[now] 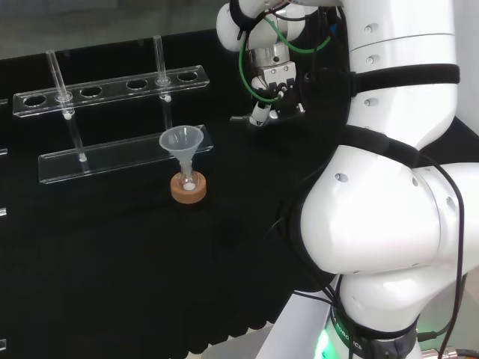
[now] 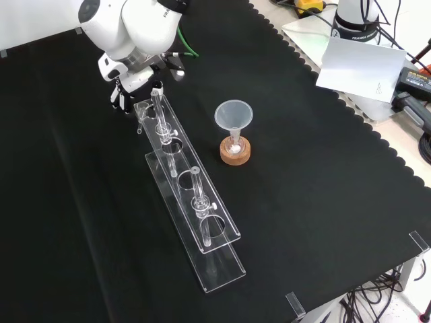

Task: Put the weighing funnel back on the table.

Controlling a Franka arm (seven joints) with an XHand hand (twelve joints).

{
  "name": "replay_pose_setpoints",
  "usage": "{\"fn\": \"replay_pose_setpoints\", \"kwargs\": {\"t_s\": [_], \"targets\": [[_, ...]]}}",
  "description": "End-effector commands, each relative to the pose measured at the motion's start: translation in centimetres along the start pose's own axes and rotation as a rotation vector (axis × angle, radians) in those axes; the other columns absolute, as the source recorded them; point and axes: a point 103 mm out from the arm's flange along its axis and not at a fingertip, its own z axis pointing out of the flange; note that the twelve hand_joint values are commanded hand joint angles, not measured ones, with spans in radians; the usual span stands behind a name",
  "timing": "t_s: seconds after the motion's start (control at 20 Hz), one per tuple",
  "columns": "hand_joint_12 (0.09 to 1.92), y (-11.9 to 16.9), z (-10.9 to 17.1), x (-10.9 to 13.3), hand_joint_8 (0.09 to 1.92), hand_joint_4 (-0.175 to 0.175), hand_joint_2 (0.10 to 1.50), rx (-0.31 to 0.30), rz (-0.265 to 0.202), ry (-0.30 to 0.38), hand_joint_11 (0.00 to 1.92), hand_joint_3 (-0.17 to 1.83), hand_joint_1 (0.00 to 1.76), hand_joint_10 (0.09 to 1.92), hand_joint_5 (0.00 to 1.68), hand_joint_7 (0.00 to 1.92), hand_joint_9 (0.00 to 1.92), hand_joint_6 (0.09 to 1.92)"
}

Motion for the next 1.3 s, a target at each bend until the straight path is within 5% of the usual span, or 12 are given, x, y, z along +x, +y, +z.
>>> {"fn": "replay_pose_setpoints", "kwargs": {"t_s": [0.05, 0.3, 0.7, 1.05, 1.3], "targets": [[0.94, 0.0, 0.2, 0.0, 0.69, 0.023, 0.91, 0.016, 0.002, -0.006, 0.92, 0.01, 0.99, 0.18, 0.92, 0.47, 0.99, 0.56], [0.96, 0.2, 0.4, 0.0, 0.69, 0.019, 0.91, 0.039, 0.003, -0.006, 0.91, 0.01, 0.99, 0.18, 0.88, 0.46, 0.98, 0.57], [1.06, 0.6, 0.5, 0.1, 0.69, -0.017, 0.89, 0.102, -0.006, 0.000, 0.76, 0.05, 0.95, 0.25, 0.46, 0.32, 0.83, 0.53], [1.21, -0.9, -1.7, -0.2, 0.68, -0.017, 0.71, 0.041, -0.035, 0.049, 0.53, 0.34, 0.83, 0.57, 0.35, 0.17, 0.55, 0.15], [1.24, -3.0, -3.7, -0.3, 0.69, -0.016, 0.66, 0.014, -0.036, 0.051, 0.49, 0.42, 0.77, 0.61, 0.36, 0.19, 0.52, 0.10]]}}
